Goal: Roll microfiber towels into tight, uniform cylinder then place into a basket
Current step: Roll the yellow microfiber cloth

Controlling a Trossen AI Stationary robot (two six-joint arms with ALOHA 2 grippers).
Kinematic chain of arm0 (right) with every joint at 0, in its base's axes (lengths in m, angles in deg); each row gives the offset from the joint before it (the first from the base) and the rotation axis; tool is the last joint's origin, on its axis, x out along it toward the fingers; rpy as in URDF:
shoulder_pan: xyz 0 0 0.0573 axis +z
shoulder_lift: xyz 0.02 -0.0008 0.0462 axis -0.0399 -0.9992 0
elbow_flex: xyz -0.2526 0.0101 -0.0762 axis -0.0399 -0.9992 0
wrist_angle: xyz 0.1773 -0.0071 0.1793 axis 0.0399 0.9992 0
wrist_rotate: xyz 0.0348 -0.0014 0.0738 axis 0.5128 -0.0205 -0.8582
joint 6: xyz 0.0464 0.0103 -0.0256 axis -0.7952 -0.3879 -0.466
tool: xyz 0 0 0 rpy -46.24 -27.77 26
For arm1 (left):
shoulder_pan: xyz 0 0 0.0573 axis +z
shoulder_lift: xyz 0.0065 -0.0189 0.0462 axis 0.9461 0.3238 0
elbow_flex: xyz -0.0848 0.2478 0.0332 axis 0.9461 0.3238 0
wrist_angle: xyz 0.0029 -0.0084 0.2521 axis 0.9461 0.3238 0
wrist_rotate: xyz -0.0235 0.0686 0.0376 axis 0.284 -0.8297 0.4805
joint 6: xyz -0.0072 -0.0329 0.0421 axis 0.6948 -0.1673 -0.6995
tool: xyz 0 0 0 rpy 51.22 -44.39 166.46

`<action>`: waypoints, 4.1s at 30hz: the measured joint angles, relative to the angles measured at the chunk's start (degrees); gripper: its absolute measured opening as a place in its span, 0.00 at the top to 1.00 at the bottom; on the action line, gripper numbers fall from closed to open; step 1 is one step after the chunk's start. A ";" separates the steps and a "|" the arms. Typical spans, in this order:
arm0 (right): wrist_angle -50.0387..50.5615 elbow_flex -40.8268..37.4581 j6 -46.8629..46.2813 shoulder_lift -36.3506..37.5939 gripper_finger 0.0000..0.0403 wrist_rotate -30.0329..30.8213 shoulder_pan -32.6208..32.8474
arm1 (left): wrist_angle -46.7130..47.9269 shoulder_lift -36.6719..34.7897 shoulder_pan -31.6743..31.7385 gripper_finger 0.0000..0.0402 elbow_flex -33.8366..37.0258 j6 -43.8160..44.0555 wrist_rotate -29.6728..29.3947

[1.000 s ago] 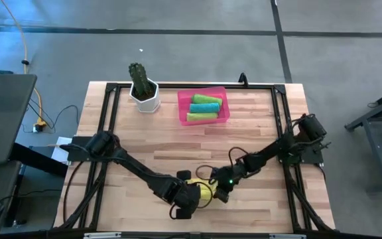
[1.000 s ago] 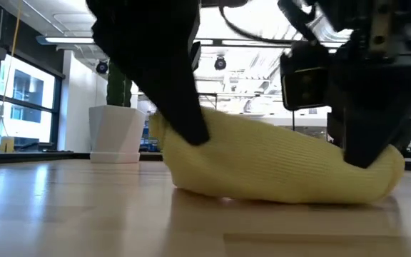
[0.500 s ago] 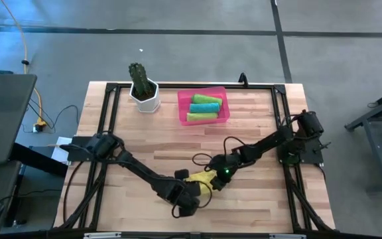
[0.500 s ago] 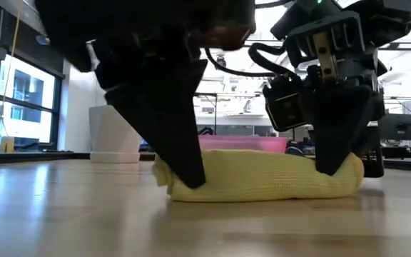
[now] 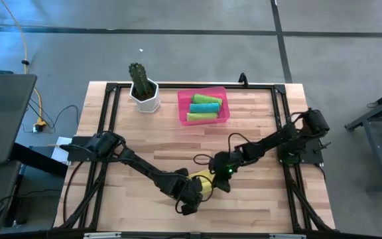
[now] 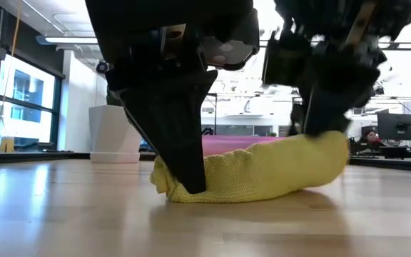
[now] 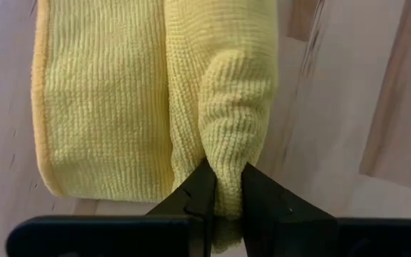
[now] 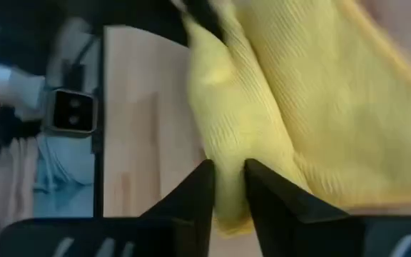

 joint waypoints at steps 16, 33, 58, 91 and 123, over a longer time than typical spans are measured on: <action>-0.60 0.15 52.62 5.75 0.66 31.40 20.02 | -0.33 0.09 2.09 0.91 0.11 -0.31 3.47; 0.60 0.17 46.36 -0.84 0.55 40.86 18.34 | -0.44 0.07 2.29 0.91 0.18 -0.28 4.60; -1.67 0.46 53.87 -5.61 0.54 38.02 11.69 | -0.55 0.07 2.27 0.91 0.22 -0.31 4.59; 2.33 0.50 22.23 -5.67 0.98 25.28 9.72 | 19.10 -0.44 3.10 0.68 -10.04 -10.93 4.73; 1.77 0.46 -13.08 -5.60 0.97 24.17 9.75 | 18.82 2.22 -4.84 0.67 -13.57 -20.03 -20.22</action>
